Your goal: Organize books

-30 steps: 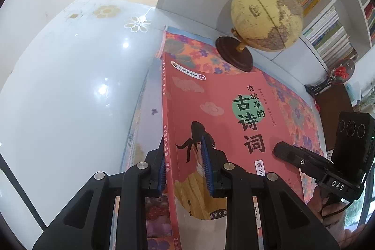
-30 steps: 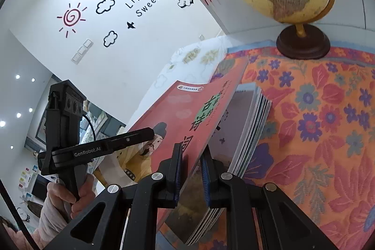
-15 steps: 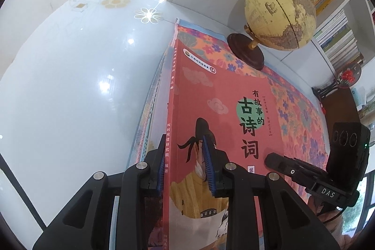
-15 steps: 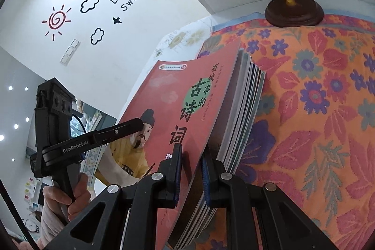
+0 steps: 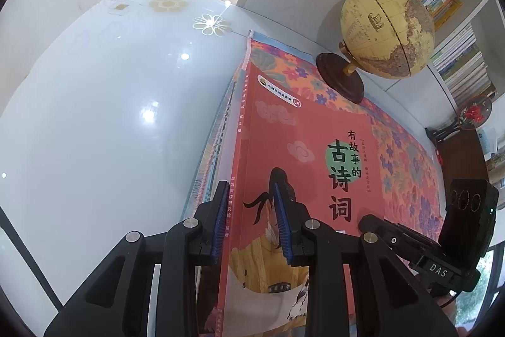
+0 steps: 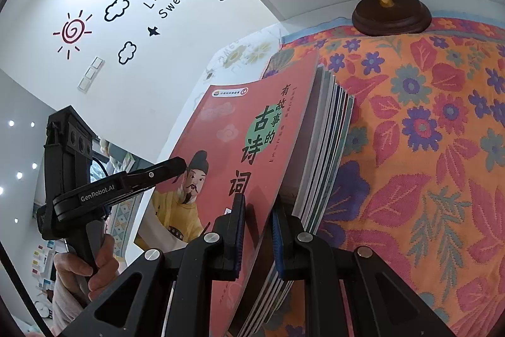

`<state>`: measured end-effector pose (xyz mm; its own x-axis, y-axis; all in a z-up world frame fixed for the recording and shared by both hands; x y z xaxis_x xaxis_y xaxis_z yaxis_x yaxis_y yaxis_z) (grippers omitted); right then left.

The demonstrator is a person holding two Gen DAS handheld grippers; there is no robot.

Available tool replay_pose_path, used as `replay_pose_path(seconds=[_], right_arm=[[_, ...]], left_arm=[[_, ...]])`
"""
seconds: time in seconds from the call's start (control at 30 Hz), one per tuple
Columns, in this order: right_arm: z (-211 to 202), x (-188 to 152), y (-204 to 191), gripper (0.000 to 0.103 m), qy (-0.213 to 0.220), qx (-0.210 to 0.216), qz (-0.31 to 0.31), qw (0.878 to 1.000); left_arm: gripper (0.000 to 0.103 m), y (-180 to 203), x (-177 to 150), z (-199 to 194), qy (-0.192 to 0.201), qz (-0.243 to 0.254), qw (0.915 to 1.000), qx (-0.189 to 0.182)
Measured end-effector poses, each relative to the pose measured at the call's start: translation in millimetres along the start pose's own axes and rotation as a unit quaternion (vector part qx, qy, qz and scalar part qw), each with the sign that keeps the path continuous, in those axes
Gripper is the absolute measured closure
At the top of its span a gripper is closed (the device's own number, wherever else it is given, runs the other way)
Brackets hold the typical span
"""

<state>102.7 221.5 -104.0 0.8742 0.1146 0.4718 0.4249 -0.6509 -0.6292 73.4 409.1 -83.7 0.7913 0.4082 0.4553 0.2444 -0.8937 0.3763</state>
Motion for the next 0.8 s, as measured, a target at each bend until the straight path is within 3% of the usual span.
replay_pose_path(seconds=[0.13,0.27,0.4,0.57,0.7,0.8], right_arm=[[0,0,0,0.088,-0.001,0.004,0.006,1.000],[1,1,0,0.088,-0.001,-0.001,0.010,1.000],[1,2,0,0.088,-0.004,-0.004,0.016,1.000],[1,4,1,0.085,-0.016,-0.018,0.038,0.999],[-4,7,-4,0.052,-0.013,-0.013,0.060,0.998],[-10,10,-6,0.048,-0.004,-0.041,0.044,0.998]], left_arm=[[0.077,-6,3,-6,0.018,0.001,0.9990,0.042],[0.077,-8,3,-11,0.022,-0.009,0.9991,0.034],[0.077,7,-2,-8,0.011,0.020,0.9994,0.025],[0.077,19,-10,-3,0.006,0.056,0.9968,0.056],[0.077,20,-12,-2,0.000,0.059,0.9967,0.055],[0.077,18,-11,-2,-0.005,0.052,0.9973,0.052]])
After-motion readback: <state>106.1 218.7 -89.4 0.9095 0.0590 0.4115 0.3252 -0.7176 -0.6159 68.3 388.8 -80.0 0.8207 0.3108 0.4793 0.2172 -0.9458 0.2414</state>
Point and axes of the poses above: each gripper's, at about its wrist camera, not at the fingertips, and z roughly the way its jaws point, y to its right, x to its top, the point moved 5 cm from there along z, roughly the way its jaws point, and after that the axes turned 3 degrees about y, right-handed, at the moved point
